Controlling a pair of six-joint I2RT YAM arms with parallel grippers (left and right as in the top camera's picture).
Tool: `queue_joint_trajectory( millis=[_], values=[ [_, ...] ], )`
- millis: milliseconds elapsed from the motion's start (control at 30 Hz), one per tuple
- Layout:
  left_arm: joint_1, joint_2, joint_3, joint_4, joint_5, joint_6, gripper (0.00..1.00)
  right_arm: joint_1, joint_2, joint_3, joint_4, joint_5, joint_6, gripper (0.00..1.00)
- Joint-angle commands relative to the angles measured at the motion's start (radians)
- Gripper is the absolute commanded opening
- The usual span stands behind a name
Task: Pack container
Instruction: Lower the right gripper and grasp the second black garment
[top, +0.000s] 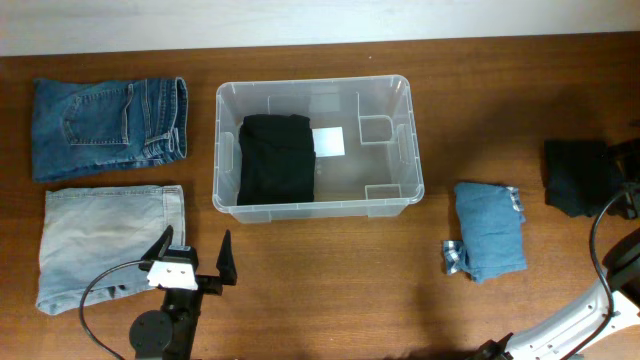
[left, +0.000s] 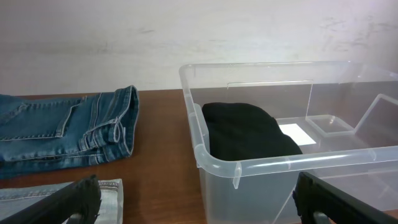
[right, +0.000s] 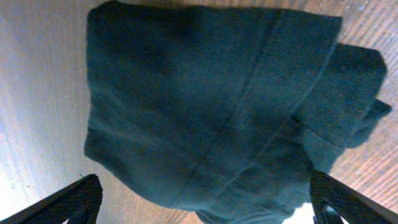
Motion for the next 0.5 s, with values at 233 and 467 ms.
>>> queue_joint_trajectory(
  millis=[233,467],
  values=[
    [0.006,-0.008,-0.006,-0.002,-0.004,0.015,0.99,-0.003,0.016,-0.011,-0.055,0.155,0.089,0.99],
    [0.006,-0.008,-0.006,-0.002,-0.003,0.015,0.99,-0.001,0.018,-0.021,-0.041,0.194,0.085,0.99]
  ],
)
